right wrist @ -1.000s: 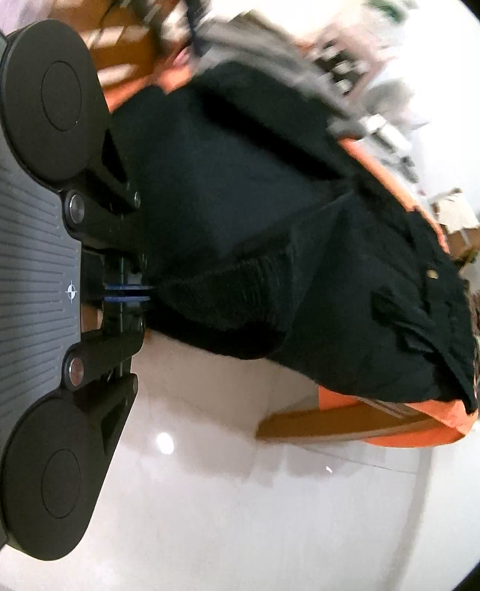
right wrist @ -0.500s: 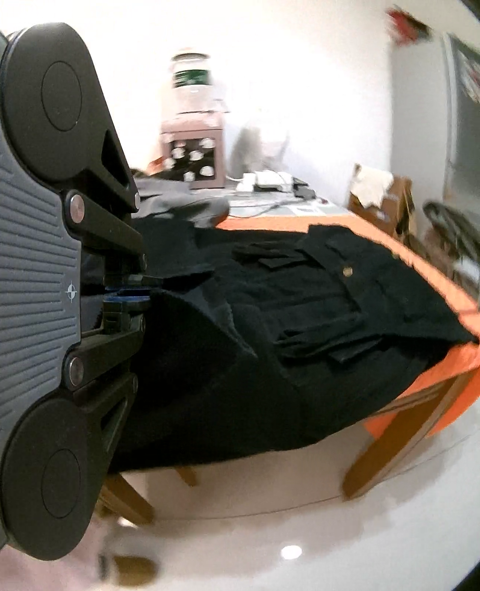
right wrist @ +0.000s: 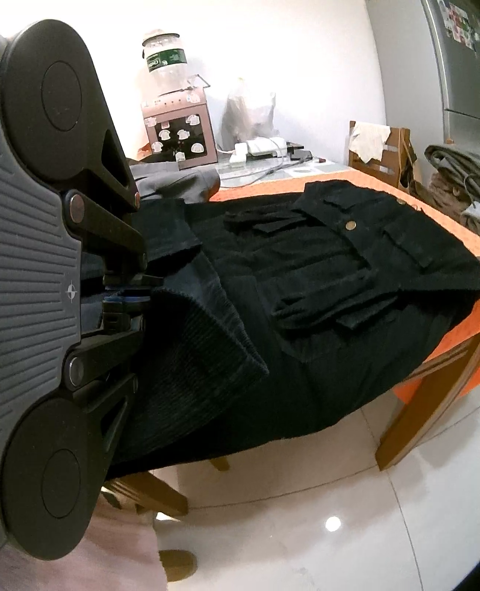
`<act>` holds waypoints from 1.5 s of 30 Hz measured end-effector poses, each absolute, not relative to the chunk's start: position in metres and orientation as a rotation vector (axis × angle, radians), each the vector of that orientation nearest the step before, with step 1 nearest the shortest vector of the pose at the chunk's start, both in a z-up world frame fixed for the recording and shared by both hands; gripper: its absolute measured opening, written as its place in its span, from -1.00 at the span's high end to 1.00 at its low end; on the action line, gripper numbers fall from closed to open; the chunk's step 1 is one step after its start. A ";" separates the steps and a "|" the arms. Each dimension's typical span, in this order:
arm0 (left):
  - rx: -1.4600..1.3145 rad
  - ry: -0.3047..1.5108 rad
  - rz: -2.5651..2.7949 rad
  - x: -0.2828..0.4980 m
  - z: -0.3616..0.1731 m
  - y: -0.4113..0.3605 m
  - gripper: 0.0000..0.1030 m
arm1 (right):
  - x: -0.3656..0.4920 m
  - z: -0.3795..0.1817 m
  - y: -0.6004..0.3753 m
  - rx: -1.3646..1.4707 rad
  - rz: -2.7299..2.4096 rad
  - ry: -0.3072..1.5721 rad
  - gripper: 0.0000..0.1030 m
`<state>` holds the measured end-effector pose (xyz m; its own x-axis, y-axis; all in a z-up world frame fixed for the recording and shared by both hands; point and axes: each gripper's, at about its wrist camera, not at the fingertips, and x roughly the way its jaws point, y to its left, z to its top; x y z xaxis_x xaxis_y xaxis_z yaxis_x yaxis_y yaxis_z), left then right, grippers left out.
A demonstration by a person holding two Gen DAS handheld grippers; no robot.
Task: Fold clothes
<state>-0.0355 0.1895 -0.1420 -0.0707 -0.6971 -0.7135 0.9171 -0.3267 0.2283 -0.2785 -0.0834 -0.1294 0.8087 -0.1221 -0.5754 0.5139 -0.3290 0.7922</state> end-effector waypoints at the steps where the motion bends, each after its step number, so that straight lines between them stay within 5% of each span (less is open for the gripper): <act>1: 0.911 0.331 -1.691 -0.036 -0.145 0.188 -0.50 | -0.279 -0.130 -0.084 1.801 -0.661 0.305 0.88; 10: 0.948 0.263 -1.739 -0.050 -0.160 0.179 -0.37 | -0.283 -0.132 -0.083 1.793 -0.653 0.322 0.87; 12: 0.945 0.245 -1.740 -0.051 -0.162 0.178 -0.20 | -0.284 -0.132 -0.082 1.788 -0.653 0.324 0.86; 17: 0.930 0.159 -1.743 -0.052 -0.158 0.184 0.76 | -0.286 -0.129 -0.079 1.746 -0.660 0.331 0.81; 20: 0.882 0.121 -1.722 -0.042 -0.148 0.185 0.82 | -0.287 -0.124 -0.076 1.686 -0.670 0.339 0.80; 22: 0.852 0.107 -1.694 -0.034 -0.140 0.181 0.82 | -0.288 -0.120 -0.072 1.648 -0.670 0.340 0.75; 27: 0.785 0.137 -1.629 -0.007 -0.121 0.154 0.82 | -0.291 -0.102 -0.061 1.521 -0.713 0.313 0.21; 37: 0.811 0.221 -1.490 0.017 -0.124 0.090 0.63 | -0.284 -0.061 -0.022 1.214 -0.900 0.252 0.05; 40: 0.799 0.294 -1.518 0.033 -0.125 0.082 0.49 | -0.277 -0.056 -0.009 1.150 -0.946 0.257 0.05; 45: 0.781 0.394 -1.691 0.063 -0.109 0.098 -0.18 | -0.269 -0.041 0.015 1.018 -0.999 0.266 0.05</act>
<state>0.0633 0.0978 -0.1088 -0.1035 -0.7265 -0.6793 0.9520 -0.2701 0.1439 -0.2689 0.0147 -0.0407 0.5527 -0.5705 -0.6075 0.7971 0.1492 0.5851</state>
